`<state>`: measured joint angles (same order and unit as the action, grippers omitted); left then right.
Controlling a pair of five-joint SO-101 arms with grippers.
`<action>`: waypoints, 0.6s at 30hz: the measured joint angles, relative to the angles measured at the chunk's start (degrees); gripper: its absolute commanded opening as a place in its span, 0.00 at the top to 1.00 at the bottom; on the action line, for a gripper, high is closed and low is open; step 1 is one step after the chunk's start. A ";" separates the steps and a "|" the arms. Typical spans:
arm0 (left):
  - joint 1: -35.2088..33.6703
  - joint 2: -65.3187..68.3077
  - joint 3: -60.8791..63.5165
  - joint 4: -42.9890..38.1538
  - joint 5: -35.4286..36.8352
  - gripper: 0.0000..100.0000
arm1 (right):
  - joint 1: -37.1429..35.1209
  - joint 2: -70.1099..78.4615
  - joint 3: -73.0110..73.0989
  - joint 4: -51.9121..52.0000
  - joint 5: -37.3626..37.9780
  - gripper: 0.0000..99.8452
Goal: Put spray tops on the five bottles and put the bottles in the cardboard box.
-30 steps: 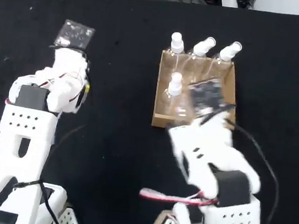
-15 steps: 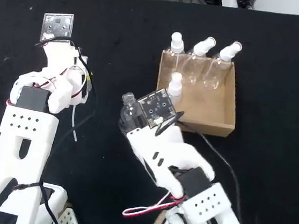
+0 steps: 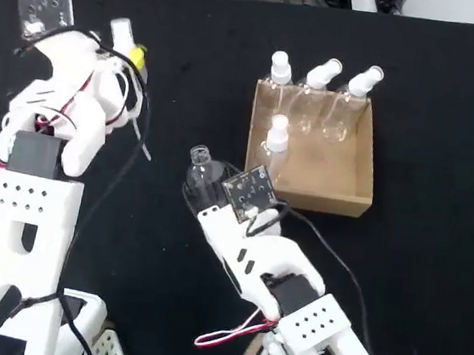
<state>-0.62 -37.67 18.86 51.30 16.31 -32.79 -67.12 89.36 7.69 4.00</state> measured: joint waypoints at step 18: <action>8.53 -0.18 -4.57 -6.86 0.53 0.97 | 0.00 0.00 7.30 -19.69 0.00 0.99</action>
<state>7.91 -37.85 14.29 44.44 16.84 -32.79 -67.12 96.66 -12.00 4.00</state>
